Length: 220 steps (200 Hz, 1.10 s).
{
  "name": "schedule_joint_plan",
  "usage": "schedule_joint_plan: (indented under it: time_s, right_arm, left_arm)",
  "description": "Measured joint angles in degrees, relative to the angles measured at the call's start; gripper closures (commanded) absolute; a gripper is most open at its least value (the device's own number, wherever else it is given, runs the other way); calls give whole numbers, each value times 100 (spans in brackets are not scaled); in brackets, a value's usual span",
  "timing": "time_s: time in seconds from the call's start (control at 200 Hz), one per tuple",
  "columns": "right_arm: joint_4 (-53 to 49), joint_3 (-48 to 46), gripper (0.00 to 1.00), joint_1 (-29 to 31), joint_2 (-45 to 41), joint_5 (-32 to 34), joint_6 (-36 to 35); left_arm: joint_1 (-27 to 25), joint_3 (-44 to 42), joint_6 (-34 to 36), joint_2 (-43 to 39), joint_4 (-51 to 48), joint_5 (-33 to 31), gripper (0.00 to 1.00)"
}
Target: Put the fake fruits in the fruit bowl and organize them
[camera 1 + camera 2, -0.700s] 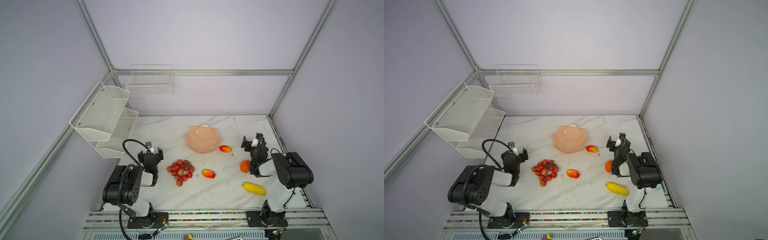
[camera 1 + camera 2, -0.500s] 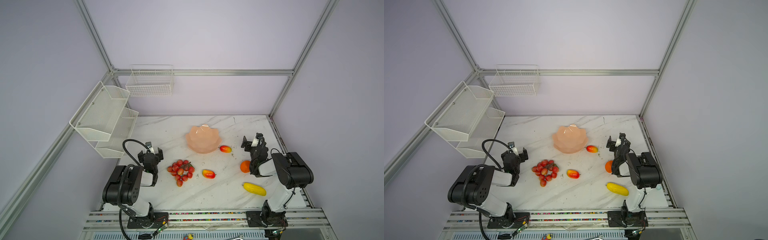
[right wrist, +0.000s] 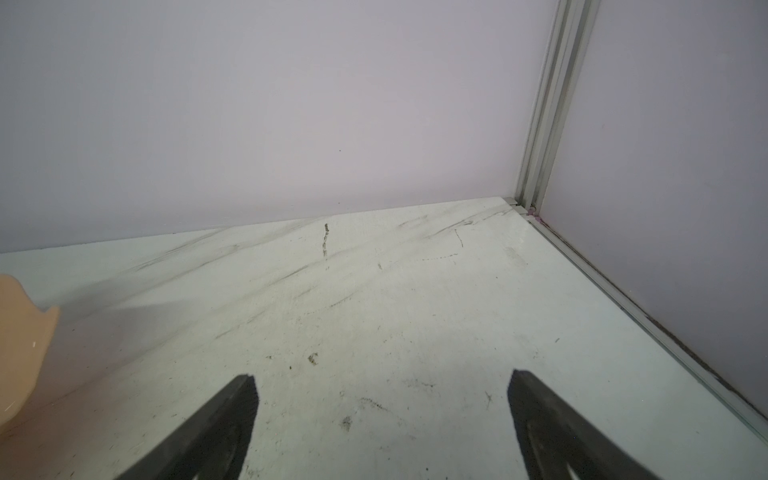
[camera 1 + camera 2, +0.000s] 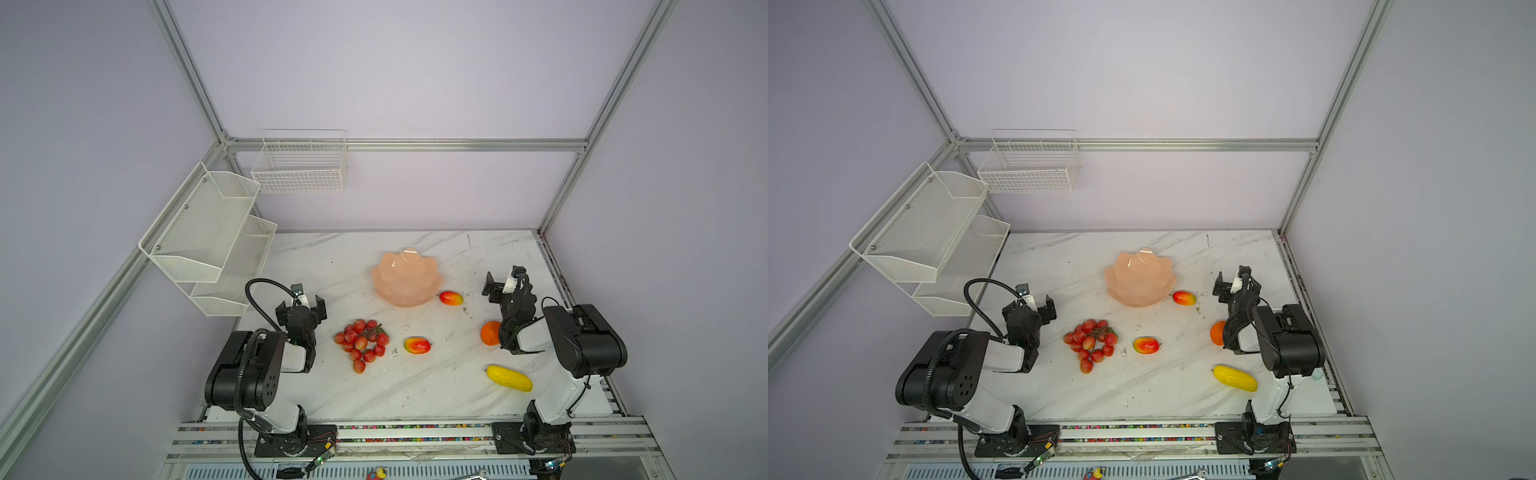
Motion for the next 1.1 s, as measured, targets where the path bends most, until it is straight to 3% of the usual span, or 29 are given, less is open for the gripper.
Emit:
schedule_joint_plan:
  time_s: [0.22, 0.32, 0.45, 0.61, 0.695, 0.78, 0.96, 1.1]
  right_arm:
    - [61, -55, 3, 0, -20, 46, 2]
    - [-55, -319, 3, 0, -450, 221, 44]
    - [-710, -511, 3, 35, -2017, 490, 170]
    - [-2275, -136, 3, 289, -4360, 435, 726]
    - [-2981, 76, 3, 713, -5025, 39, 953]
    - [-3679, 302, 3, 1224, -5121, -402, 994]
    - [-4072, 175, 3, 1864, -4323, -2350, 1008]
    - [-4352, 157, 3, 2330, -3842, -3283, 811]
  left_arm:
    - [0, 0, -4, -4, 2, -22, 0]
    - [2, 0, -57, -168, -138, -50, 0]
    - [-7, 0, -35, -813, -487, -157, 0]
    - [-448, 31, 136, -2588, -1523, -372, 0]
    - [-1128, 236, 151, -3335, -2455, -584, 0]
    - [-1742, 688, -11, -3746, -3617, -442, 3]
    - [-2704, 1552, -741, -3954, -5652, 365, 16]
    - [-3480, 1561, -1084, -4380, -6581, 723, 26]
